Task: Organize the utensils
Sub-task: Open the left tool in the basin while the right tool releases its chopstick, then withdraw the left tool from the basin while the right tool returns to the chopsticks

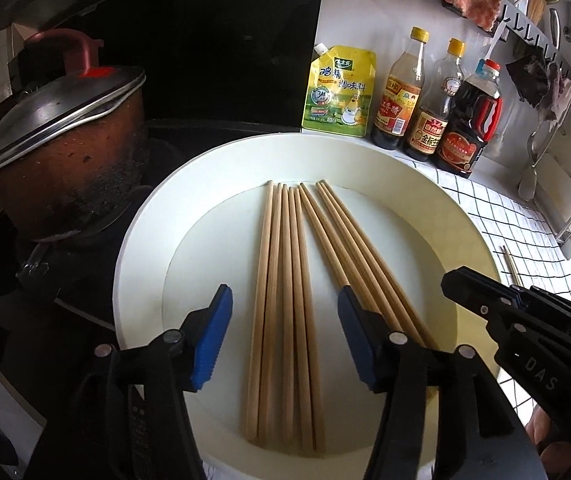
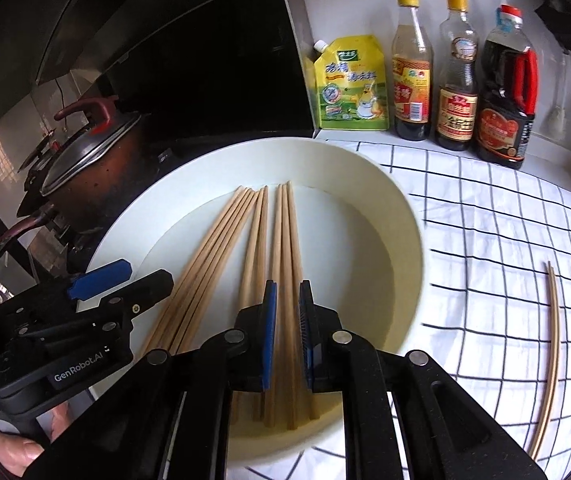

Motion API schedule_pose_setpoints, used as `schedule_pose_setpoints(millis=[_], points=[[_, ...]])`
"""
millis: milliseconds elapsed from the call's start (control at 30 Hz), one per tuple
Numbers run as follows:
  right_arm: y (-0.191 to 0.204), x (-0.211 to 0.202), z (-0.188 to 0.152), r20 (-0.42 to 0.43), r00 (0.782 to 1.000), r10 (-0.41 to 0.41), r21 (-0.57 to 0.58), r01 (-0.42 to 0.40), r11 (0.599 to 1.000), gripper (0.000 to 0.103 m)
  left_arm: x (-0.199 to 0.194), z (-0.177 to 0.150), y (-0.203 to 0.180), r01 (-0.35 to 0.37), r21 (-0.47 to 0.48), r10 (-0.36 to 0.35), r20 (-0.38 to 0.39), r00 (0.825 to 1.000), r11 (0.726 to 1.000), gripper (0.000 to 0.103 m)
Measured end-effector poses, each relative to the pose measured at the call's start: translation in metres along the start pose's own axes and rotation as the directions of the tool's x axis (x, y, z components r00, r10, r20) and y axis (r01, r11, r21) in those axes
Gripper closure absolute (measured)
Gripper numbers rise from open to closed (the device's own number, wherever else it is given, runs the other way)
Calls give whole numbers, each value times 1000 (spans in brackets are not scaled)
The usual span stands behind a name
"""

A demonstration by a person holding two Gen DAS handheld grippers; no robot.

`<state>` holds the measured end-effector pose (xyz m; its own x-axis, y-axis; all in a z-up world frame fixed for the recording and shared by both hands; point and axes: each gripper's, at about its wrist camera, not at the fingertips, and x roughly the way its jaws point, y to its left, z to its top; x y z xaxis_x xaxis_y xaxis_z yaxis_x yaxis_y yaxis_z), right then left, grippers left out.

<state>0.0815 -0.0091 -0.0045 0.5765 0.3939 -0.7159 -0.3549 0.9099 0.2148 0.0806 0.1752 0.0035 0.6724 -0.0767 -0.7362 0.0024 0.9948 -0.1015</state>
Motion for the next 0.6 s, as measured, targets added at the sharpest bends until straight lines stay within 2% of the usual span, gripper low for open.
schedule_pose_setpoints(millis=[133,267,433,600], points=[[-5,-14,-5,14,1000,-7,10,7,1000,92,-9,-4,-7,0,9,-1,13,1000,1000,45],[-11,-25,-11,22,1000,-20,17,20,1000,90,-15,-11,-14,14,11,-14,16,1000,1000,38],[-23,-44,-21,42,998,-42,36,40,999,86,-21,-19,-28,27,35,-27,13,1000,999,38],[-37,-60,-34,52,996,-71,53,68,996,77,-29,-26,-46,56,55,-57,12,998,997,37]])
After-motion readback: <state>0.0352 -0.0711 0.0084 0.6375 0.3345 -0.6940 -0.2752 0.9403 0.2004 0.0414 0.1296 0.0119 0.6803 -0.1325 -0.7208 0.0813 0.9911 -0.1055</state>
